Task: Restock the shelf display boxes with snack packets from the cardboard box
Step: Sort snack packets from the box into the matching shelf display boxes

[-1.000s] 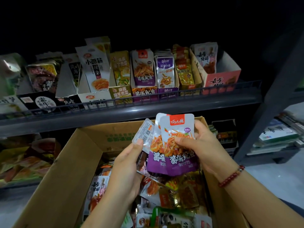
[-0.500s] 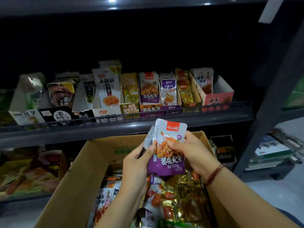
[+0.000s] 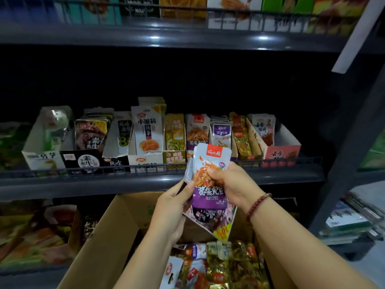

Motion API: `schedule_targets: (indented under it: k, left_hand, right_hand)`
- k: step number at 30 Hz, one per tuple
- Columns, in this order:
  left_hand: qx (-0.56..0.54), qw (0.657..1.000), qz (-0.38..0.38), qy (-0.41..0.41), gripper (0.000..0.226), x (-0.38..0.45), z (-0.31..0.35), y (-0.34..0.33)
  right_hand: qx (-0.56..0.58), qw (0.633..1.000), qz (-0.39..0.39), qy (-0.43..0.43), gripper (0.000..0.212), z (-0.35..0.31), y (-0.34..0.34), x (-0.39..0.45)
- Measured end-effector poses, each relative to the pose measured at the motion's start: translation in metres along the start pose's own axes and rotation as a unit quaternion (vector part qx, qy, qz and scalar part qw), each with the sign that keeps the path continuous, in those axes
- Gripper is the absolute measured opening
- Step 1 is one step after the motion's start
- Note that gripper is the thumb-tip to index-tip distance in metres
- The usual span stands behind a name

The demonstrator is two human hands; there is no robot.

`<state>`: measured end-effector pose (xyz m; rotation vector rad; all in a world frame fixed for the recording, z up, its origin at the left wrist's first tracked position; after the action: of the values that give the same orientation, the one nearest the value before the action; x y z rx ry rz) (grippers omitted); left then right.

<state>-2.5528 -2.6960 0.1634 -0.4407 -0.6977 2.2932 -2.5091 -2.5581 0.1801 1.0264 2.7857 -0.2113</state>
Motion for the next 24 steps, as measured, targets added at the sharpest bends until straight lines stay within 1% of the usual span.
schedule_targets:
  k: [2, 3, 6, 9, 11, 14, 18, 21, 24]
  left_hand:
    - [0.013, 0.999, 0.025, -0.026, 0.017, 0.005, 0.005, 0.005]
    - [0.015, 0.998, 0.043, -0.039, 0.013, 0.007, 0.008, 0.008]
    - [0.013, 0.995, 0.072, -0.066, 0.012, 0.014, 0.018, 0.014]
    - [0.001, 0.992, 0.099, -0.084, 0.011, 0.017, 0.025, 0.022]
    - [-0.016, 0.990, 0.117, -0.083, 0.011, 0.020, 0.028, 0.029]
    - [-0.012, 0.986, 0.140, -0.088, 0.017, 0.023, 0.032, 0.039]
    - [-0.022, 0.982, 0.161, -0.092, 0.014, 0.028, 0.032, 0.049]
    - [-0.034, 0.982, 0.168, -0.082, 0.014, 0.033, 0.029, 0.051]
    - [-0.045, 0.982, 0.170, -0.076, 0.009, 0.037, 0.026, 0.052]
  right_hand:
    - [-0.014, 1.000, -0.009, -0.002, 0.033, -0.003, -0.006, 0.006]
    - [-0.026, 0.999, -0.022, -0.006, 0.033, -0.003, -0.010, 0.008]
    - [-0.055, 0.997, -0.058, -0.018, 0.036, -0.002, -0.020, 0.014]
    - [-0.040, 0.996, -0.074, -0.020, 0.029, -0.005, -0.024, 0.020]
    - [-0.025, 0.997, -0.070, -0.017, 0.024, -0.010, -0.023, 0.025]
    - [-0.015, 0.999, -0.028, 0.010, 0.028, -0.023, -0.014, 0.043]
    - [0.006, 0.993, 0.070, 0.095, 0.023, -0.058, 0.006, 0.082]
    - [-0.051, 0.975, 0.138, 0.165, 0.027, -0.087, 0.012, 0.114]
    - [-0.129, 0.957, 0.160, 0.206, 0.042, -0.102, 0.004, 0.137]
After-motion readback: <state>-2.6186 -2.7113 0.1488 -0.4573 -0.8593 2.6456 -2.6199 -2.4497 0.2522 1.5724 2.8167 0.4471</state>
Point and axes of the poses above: each hand's wrist, its own x-axis towards the middle knuckle, its own y-axis out of the back of the hand, z = x × y, the point moved 7 cm from there along x, towards the middle knuckle, and after that the axes turned 8 degrees about -x, right-handed, at the moved point
